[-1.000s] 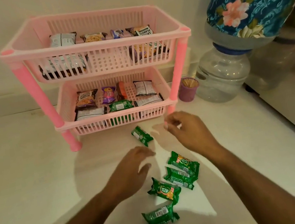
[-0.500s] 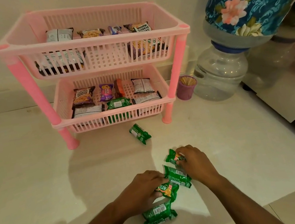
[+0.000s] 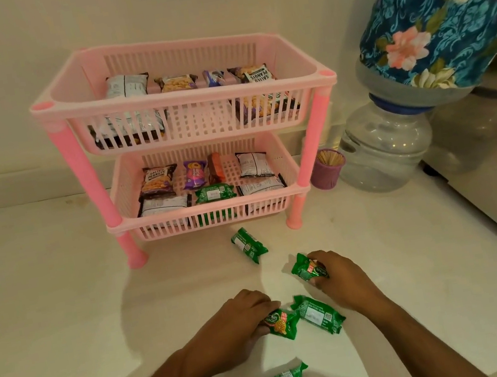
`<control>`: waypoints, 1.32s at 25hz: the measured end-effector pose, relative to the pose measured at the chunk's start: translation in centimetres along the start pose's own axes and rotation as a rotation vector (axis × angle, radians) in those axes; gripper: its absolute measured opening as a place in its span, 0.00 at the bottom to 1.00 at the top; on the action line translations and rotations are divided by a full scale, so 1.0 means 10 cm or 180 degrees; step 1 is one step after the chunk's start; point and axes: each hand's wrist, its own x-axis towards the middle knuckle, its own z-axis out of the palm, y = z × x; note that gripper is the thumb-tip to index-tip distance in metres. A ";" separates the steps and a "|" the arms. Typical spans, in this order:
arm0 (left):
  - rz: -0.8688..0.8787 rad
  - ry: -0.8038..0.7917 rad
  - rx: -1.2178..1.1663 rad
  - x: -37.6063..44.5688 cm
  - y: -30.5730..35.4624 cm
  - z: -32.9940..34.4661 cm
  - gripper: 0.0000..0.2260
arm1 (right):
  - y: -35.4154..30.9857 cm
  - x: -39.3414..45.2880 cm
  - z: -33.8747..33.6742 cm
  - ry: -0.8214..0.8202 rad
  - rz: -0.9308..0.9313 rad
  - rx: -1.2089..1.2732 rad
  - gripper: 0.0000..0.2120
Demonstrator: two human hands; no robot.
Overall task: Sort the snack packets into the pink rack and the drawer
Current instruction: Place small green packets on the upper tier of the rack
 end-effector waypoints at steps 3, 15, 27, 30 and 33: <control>0.0010 0.0226 0.0088 0.04 0.02 -0.44 0.22 | -0.25 0.04 -0.39 0.0028 -0.0382 0.0170 0.22; 0.0016 0.1951 0.0601 0.43 0.33 -2.76 0.22 | -1.86 0.32 -2.57 0.1257 -0.1833 0.0772 0.21; -0.0786 0.1725 0.0229 1.14 0.00 -3.75 0.18 | -2.65 1.42 -2.76 0.1270 -0.1848 0.0055 0.22; -0.0984 0.1436 -0.0021 1.21 -0.09 -3.83 0.16 | -2.67 1.57 -2.69 0.1077 -0.1706 0.0123 0.22; -0.1147 0.1091 -0.0115 1.27 -0.20 -3.86 0.16 | -2.68 1.69 -2.64 0.0990 -0.1640 0.0199 0.22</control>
